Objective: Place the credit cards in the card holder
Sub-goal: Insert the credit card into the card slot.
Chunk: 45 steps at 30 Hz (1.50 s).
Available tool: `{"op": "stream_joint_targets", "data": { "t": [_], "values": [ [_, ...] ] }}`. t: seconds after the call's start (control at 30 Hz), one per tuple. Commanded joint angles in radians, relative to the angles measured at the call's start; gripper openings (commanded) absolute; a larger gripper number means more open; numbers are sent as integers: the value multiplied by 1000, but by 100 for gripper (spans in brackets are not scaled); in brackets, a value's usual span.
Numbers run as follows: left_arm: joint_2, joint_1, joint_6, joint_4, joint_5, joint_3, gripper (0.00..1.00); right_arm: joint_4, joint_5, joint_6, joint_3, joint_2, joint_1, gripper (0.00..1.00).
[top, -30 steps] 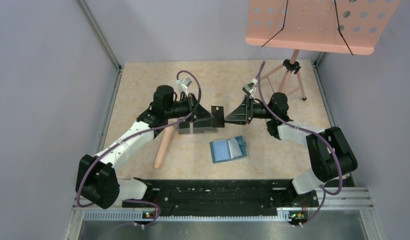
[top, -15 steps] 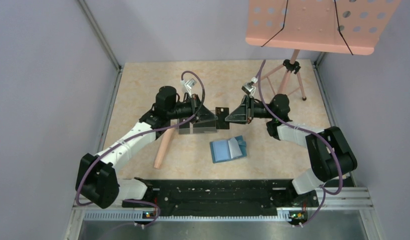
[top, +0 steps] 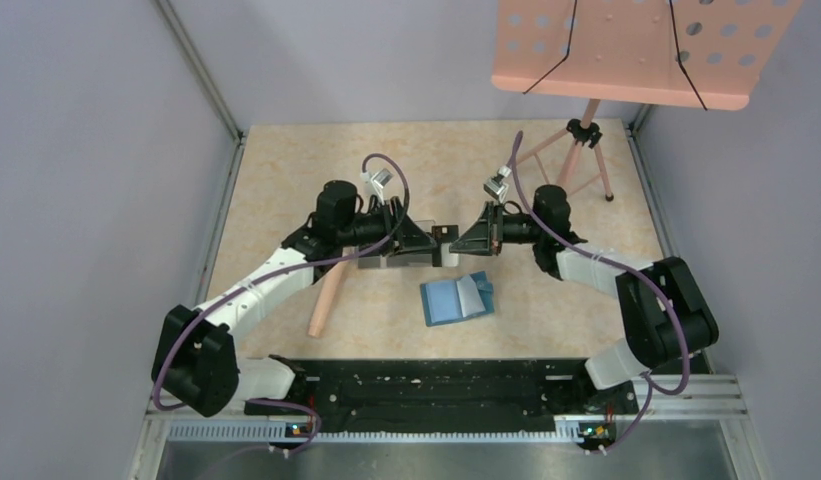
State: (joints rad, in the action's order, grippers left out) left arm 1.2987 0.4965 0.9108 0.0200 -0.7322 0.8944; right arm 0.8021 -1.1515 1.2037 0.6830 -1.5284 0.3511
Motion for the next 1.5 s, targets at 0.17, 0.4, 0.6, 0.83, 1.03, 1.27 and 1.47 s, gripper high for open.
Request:
{"op": "stream_joint_targets", "data": {
  "t": [0.17,0.4,0.6,0.83,1.03,1.27,1.47],
  "values": [
    [33,4,24,-124,112,-90,42,-871,198,-645,100,60,2,0],
    [98,5,79,-115,116,-173,37,-940,303,-690,39,63,-1,0],
    [195,18,62,-152,109,-174,32,-950,353,-699,-8,54,-4,0],
    [281,45,29,-194,145,-154,26,-946,399,-728,-28,40,-9,0],
    [341,68,11,-220,167,-125,24,-881,391,-708,-64,30,-23,0],
    [396,79,-15,-272,185,-81,17,-811,364,-673,-81,3,-23,0],
    [408,89,-27,-301,202,-63,8,-770,343,-648,-85,2,-23,0]
  ]
}}
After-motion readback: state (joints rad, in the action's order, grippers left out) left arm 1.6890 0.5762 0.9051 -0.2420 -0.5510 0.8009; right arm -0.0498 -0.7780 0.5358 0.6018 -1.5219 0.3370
